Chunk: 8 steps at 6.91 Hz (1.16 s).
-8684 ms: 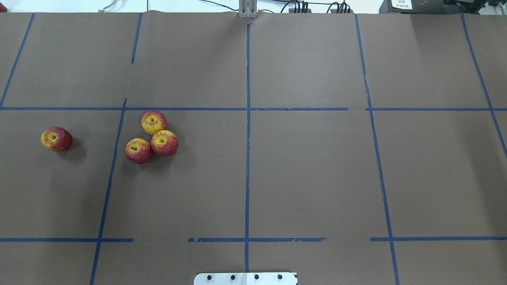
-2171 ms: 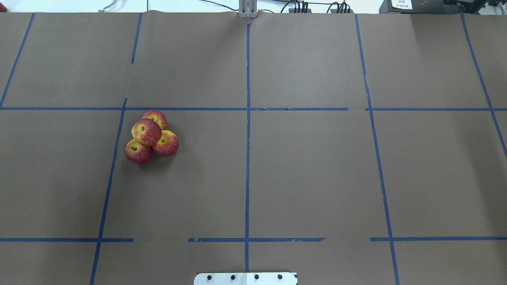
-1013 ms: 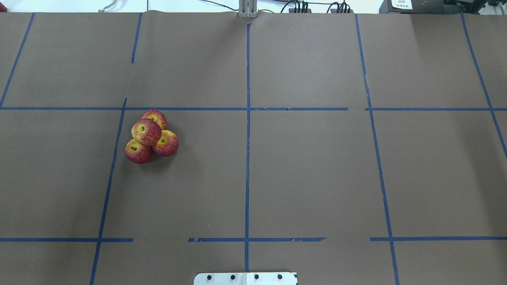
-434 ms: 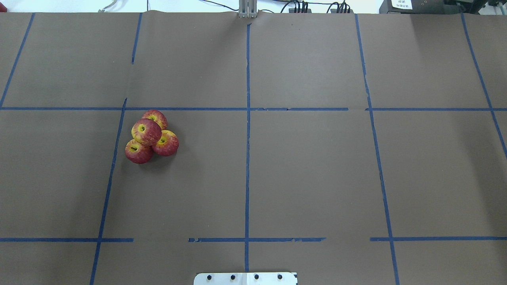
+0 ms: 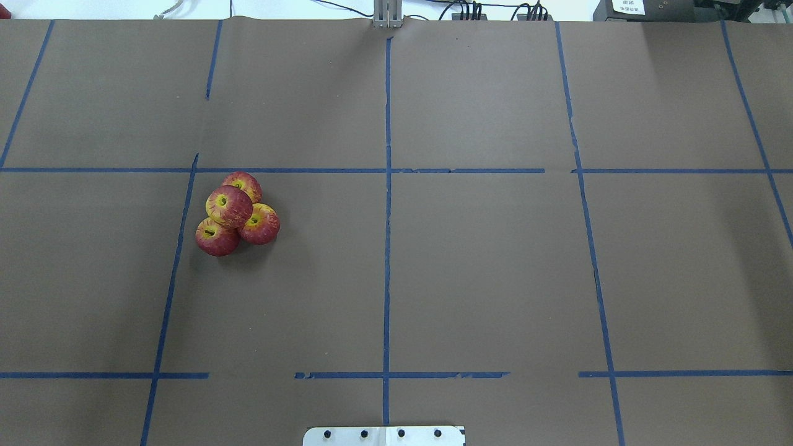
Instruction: Stack apples
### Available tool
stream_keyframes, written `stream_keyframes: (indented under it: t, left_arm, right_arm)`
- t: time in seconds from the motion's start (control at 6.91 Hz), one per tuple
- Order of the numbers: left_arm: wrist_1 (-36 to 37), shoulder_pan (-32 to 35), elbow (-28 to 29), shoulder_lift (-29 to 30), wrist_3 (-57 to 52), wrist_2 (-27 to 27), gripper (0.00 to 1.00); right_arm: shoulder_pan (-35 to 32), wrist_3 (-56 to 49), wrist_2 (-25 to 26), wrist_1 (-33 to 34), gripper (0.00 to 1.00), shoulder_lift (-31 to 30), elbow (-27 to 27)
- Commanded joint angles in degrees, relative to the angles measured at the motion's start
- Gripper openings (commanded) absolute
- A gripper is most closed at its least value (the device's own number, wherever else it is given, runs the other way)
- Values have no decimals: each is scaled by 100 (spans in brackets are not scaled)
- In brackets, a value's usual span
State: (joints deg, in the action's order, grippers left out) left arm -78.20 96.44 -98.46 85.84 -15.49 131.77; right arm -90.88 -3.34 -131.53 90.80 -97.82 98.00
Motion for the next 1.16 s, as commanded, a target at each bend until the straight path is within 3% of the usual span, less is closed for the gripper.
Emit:
stream_keyframes:
  t: [0.0, 1.01]
  left_arm:
    - [-11, -3, 2, -49, -6, 16, 100]
    - [-38, -11, 38, 20, 3, 7, 100]
  right_arm:
    - [0, 0, 5, 8, 100, 0, 0]
    - [0, 0, -4, -1, 100, 0, 0]
